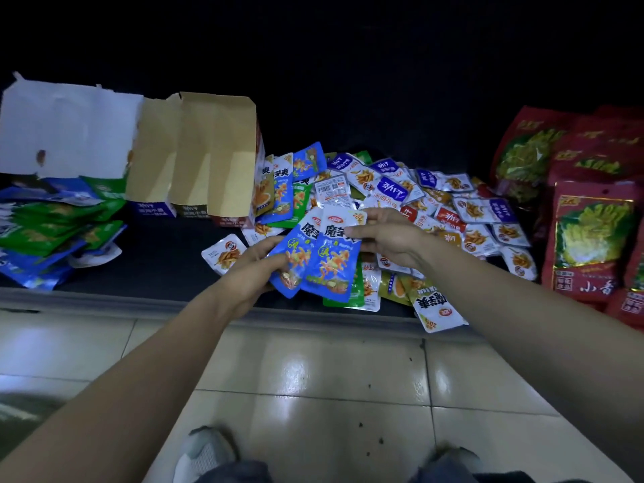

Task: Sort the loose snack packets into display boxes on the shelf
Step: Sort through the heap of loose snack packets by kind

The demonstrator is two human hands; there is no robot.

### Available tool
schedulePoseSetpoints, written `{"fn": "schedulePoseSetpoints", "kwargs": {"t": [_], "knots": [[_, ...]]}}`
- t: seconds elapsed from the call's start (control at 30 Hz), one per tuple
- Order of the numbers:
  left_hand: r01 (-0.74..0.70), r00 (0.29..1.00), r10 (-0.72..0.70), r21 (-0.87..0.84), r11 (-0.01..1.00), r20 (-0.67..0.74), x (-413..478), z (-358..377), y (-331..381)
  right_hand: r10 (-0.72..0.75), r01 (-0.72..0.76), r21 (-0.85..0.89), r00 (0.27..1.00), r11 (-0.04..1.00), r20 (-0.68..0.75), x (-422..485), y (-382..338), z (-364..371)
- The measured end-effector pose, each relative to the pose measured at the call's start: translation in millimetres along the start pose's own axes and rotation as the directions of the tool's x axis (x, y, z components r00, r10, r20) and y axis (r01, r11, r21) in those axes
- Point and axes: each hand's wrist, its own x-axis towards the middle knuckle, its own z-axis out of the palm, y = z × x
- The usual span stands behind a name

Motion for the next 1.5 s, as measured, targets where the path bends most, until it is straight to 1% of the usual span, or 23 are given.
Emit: {"fn": "schedulePoseSetpoints", "kwargs": {"t": [0.13, 0.23, 0.3, 0.37, 0.43, 0.47, 0.5, 0.53, 0.6, 0.63, 0.67, 0.73, 0.8, 0.87, 0.9, 0.93, 1.0, 1.07, 1.23, 1.33, 1.4, 1.47, 1.5], "knots": [[0.023, 0.998, -0.017, -0.106, 0.994, 0.061, 0.6, 5.5, 2.6, 0.012, -0.011, 0.048, 1.000, 0.999, -0.013, 9.9, 7.9, 13.1], [-0.005, 1.000, 0.008, -0.132, 0.991, 0.022, 6.1, 12.9, 2.2, -0.021, 0.020, 0.048, 0.999, 0.999, 0.037, 12.0, 5.2, 24.0], [-0.070, 0.995, 0.065, -0.067, 0.995, -0.075, 9.5, 18.8, 3.4, -0.081, 0.082, -0.035, 0.996, 0.996, 0.034, 11.5, 3.2, 31.5], [-0.106, 0.983, 0.099, -0.041, 0.993, -0.158, 11.9, 19.4, 2.7, -0.232, 0.224, -0.251, 0.973, 0.942, -0.003, 13.4, 0.0, 34.3], [-0.115, 0.965, 0.097, -0.058, 0.992, -0.245, 13.4, 13.3, 0.1, -0.434, 0.385, -0.510, 0.900, 0.769, 0.025, 19.3, -2.2, 33.0], [-0.108, 0.955, 0.085, -0.068, 0.992, -0.285, 14.0, 8.9, -1.7, -0.486, 0.420, -0.628, 0.871, 0.655, 0.075, 25.6, -1.4, 30.0], [-0.099, 0.946, 0.069, -0.080, 0.992, -0.315, 15.5, 3.9, -3.8, -0.486, 0.418, -0.744, 0.862, 0.521, 0.143, 30.6, -0.5, 27.4], [-0.095, 0.939, 0.057, -0.094, 0.991, -0.340, 15.3, 0.1, -5.1, -0.442, 0.385, -0.847, 0.873, 0.367, 0.206, 36.8, 2.9, 24.2], [-0.094, 0.925, 0.048, -0.104, 0.990, -0.376, 15.0, -6.4, -6.4, -0.384, 0.295, -0.953, 0.890, 0.070, 0.247, 45.0, 11.4, 17.4], [-0.090, 0.922, 0.046, -0.096, 0.991, -0.385, 14.5, -9.2, -6.9, -0.416, 0.255, -0.967, 0.877, -0.019, 0.240, 47.6, 14.3, 14.0], [-0.086, 0.921, 0.046, -0.086, 0.993, -0.386, 13.5, -11.1, -7.0, -0.476, 0.225, -0.974, 0.852, -0.041, 0.217, 49.2, 14.4, 11.5], [-0.079, 0.925, 0.044, -0.079, 0.994, -0.378, 9.3, -12.9, -6.7, -0.588, 0.236, -0.970, 0.793, 0.052, 0.161, 52.8, 7.9, 11.3], [-0.063, 0.930, 0.032, -0.075, 0.995, -0.365, 4.2, -15.0, -5.8, -0.617, 0.319, -0.927, 0.775, 0.196, 0.136, 58.9, -5.6, 20.6], [-0.047, 0.934, 0.016, -0.078, 0.996, -0.356, -0.2, -19.6, -5.6, -0.570, 0.368, -0.846, 0.816, 0.386, 0.095, 66.9, -19.1, 40.9], [-0.040, 0.935, 0.006, -0.088, 0.995, -0.355, -2.6, -22.9, -5.6, -0.525, 0.352, -0.816, 0.848, 0.459, 0.070, 72.6, -24.1, 52.6], [-0.032, 0.934, -0.008, -0.104, 0.994, -0.358, -5.3, -25.7, -4.9, -0.478, 0.310, -0.813, 0.877, 0.492, 0.045, 78.9, -27.7, 64.1], [-0.014, 0.930, -0.039, -0.139, 0.990, -0.365, -8.3, -31.9, -4.3, -0.369, 0.183, -0.838, 0.929, 0.513, -0.023, 91.7, -31.2, 83.7], [0.007, 0.928, -0.064, -0.155, 0.988, -0.368, -10.7, -36.1, -3.8, -0.298, 0.083, -0.822, 0.949, 0.563, -0.107, 101.5, -32.4, 95.1], [0.090, 0.919, -0.171, -0.234, 0.968, -0.356, -17.3, -44.5, 0.3, -0.279, -0.004, -0.845, 0.943, 0.535, -0.181, 126.5, -23.9, 104.4], [0.141, 0.919, -0.197, -0.182, 0.973, -0.343, -25.5, -49.4, 5.8, -0.270, -0.006, -0.844, 0.946, 0.536, -0.178, 132.4, -19.5, 103.5], [0.151, 0.919, -0.196, -0.153, 0.977, -0.344, -30.9, -53.2, 7.5, -0.248, 0.013, -0.827, 0.957, 0.561, -0.153, 132.8, -22.4, 98.0], [0.170, 0.914, -0.211, -0.145, 0.975, -0.347, -32.7, -55.4, 9.2, -0.250, 0.063, -0.778, 0.960, 0.625, -0.123, 132.7, -26.9, 88.9], [0.178, 0.911, -0.218, -0.143, 0.973, -0.351, -32.1, -54.8, 10.2, -0.244, 0.088, -0.720, 0.963, 0.689, -0.116, 130.3, -29.0, 84.2]]}}
